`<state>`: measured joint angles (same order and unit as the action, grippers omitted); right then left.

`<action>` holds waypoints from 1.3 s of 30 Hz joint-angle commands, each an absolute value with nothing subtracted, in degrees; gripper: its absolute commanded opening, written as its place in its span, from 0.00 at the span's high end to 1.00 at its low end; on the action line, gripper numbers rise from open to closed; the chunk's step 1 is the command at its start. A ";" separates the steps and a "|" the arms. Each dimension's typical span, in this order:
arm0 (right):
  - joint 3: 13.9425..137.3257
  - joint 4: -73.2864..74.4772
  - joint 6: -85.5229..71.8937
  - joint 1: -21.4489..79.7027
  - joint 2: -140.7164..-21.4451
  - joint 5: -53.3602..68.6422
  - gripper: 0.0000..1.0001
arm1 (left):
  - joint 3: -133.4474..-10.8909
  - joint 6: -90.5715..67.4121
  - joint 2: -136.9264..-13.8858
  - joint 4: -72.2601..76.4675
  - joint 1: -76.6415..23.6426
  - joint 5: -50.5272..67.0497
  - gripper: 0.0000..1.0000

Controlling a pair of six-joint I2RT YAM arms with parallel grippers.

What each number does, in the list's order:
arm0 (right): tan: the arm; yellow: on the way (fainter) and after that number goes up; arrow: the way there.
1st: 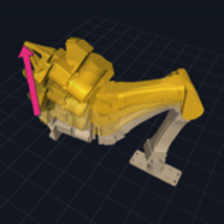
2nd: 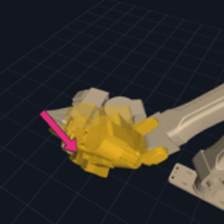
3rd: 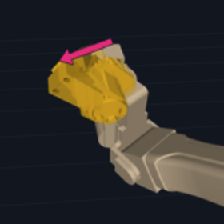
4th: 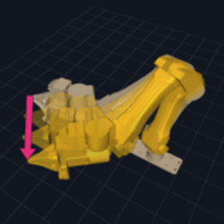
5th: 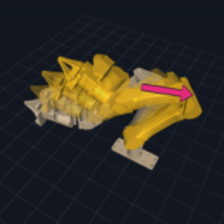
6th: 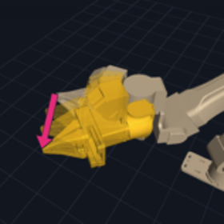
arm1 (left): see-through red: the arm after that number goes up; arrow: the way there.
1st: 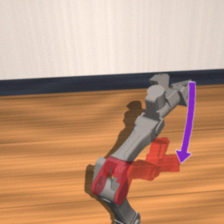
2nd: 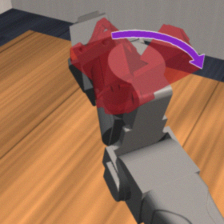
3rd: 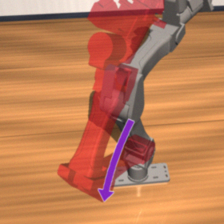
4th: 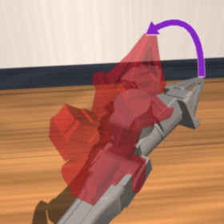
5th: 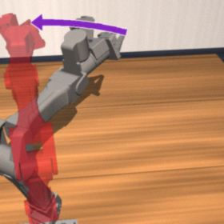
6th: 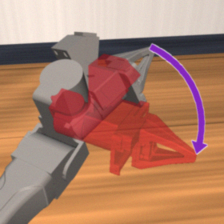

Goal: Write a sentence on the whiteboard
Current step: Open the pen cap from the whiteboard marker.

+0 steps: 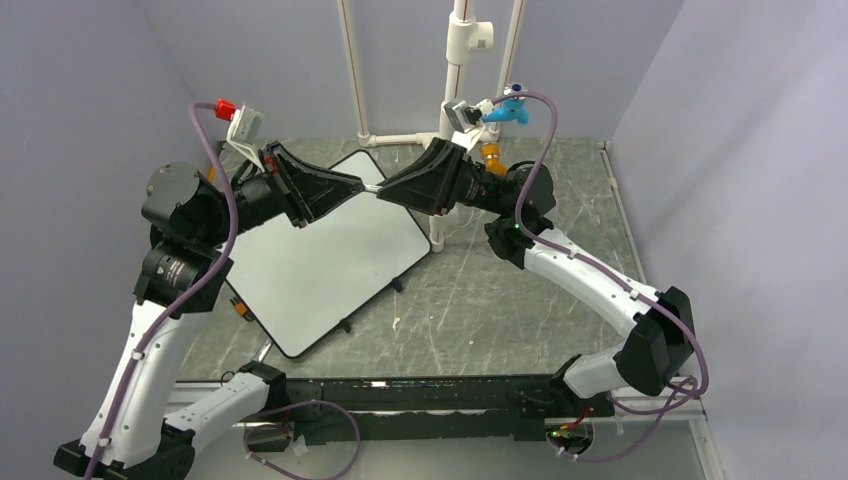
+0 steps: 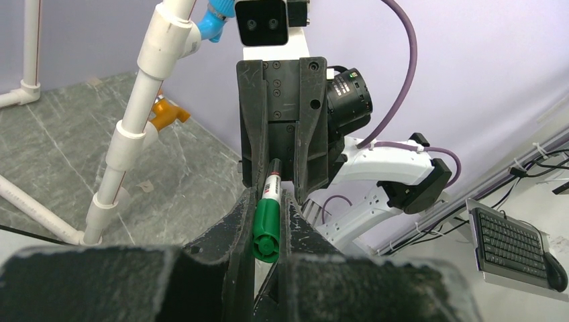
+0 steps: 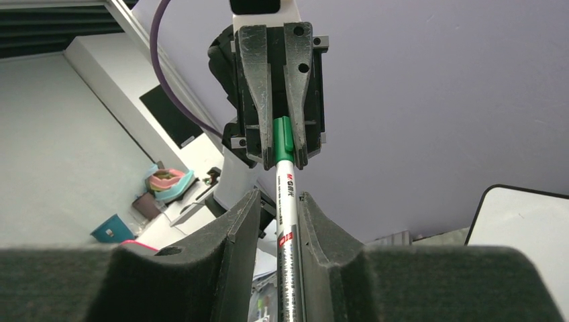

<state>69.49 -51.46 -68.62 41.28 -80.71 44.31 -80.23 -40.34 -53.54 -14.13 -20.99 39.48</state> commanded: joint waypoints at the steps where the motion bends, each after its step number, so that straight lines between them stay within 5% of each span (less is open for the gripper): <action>1: 72.76 -54.76 -68.29 41.30 -80.55 45.77 0.70 | -79.59 -40.99 -54.20 -12.33 -20.22 40.50 1.00; 13: 72.59 -53.48 -66.93 41.31 -80.44 45.20 0.74 | -78.39 -42.03 -54.65 -11.70 -19.51 41.88 1.00; 23: 71.78 -53.62 -66.52 41.37 -80.06 45.03 1.00 | -76.00 -43.42 -54.05 -9.45 -19.42 42.36 1.00; 39: 69.79 -47.17 -60.17 41.31 -75.93 41.20 1.00 | -74.50 -40.32 -51.46 -11.87 -19.41 40.10 1.00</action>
